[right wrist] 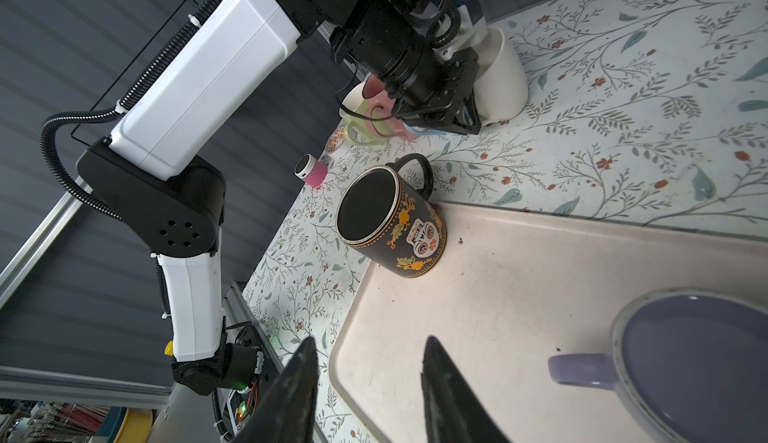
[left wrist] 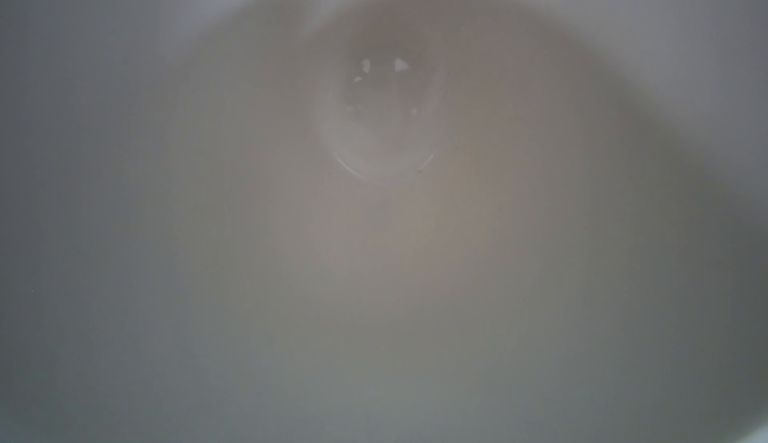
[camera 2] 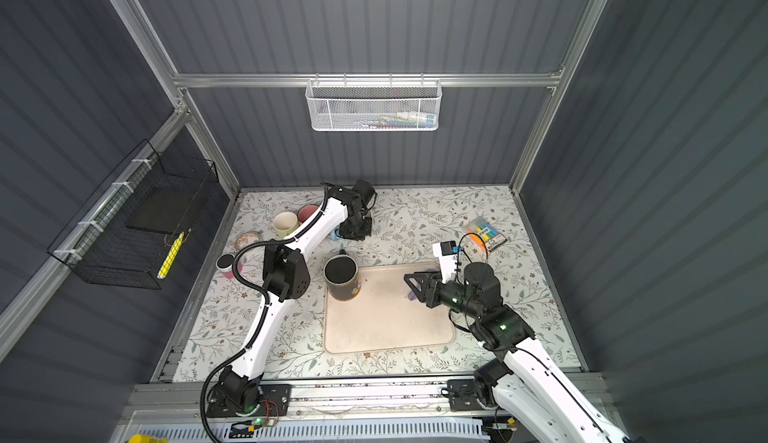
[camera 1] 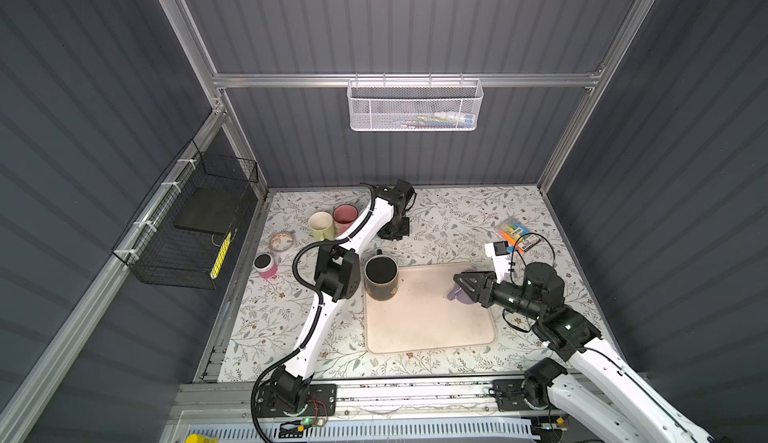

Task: Turn the mug right side up
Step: 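Carry the white mug upright beside the light blue mug while the right gripper withdraws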

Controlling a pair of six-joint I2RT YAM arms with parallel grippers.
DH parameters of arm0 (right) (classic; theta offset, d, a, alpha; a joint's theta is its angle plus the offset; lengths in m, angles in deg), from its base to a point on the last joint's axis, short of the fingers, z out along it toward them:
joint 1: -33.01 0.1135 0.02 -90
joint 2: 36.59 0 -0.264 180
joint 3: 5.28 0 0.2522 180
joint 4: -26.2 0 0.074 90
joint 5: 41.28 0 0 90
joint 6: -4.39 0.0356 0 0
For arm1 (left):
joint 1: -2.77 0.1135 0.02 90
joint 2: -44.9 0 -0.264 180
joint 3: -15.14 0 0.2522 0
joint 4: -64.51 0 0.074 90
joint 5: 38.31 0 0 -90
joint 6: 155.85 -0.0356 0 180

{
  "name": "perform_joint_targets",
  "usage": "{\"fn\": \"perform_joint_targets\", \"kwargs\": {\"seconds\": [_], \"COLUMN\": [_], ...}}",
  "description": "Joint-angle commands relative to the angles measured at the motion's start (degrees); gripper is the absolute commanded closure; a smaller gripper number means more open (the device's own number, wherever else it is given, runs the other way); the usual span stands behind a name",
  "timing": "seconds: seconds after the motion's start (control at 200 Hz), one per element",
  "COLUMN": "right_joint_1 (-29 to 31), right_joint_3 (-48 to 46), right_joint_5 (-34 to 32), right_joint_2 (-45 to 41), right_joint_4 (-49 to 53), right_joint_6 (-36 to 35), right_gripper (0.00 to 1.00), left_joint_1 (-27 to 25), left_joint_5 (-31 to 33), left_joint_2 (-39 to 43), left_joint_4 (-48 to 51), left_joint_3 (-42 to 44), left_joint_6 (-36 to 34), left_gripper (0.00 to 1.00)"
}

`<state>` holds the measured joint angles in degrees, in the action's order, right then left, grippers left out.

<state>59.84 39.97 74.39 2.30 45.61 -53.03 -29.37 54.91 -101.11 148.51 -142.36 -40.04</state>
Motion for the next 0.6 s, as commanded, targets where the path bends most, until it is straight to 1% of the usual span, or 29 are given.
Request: {"fn": "perform_joint_targets", "kwargs": {"seconds": [0.0,0.21,0.545,0.595], "right_joint_1": [0.16,0.23,0.22,0.19], "right_joint_3": [-0.66,-0.72,-0.60,-0.56], "right_joint_5": [0.17,0.08,0.00,-0.08], "right_joint_2": [-0.09,0.13,0.07,0.04], "right_joint_4": [-0.54,-0.56,-0.31,-0.29], "right_joint_6": [-0.04,-0.02,-0.22,-0.23], "right_gripper": [0.58,0.58,0.58,0.57], "left_joint_1": [0.53,0.54,0.52,0.54], "left_joint_5": [-0.59,-0.50,-0.68,-0.76], "left_joint_2": [0.30,1.69,2.68,2.83], "left_joint_4": [-1.15,-2.09,-2.91,-3.00], "left_joint_3": [-2.07,-1.72,-1.98,-2.07], "left_joint_6": [0.65,0.26,0.40,0.39], "left_gripper": [0.91,0.81,0.74,0.72]}}
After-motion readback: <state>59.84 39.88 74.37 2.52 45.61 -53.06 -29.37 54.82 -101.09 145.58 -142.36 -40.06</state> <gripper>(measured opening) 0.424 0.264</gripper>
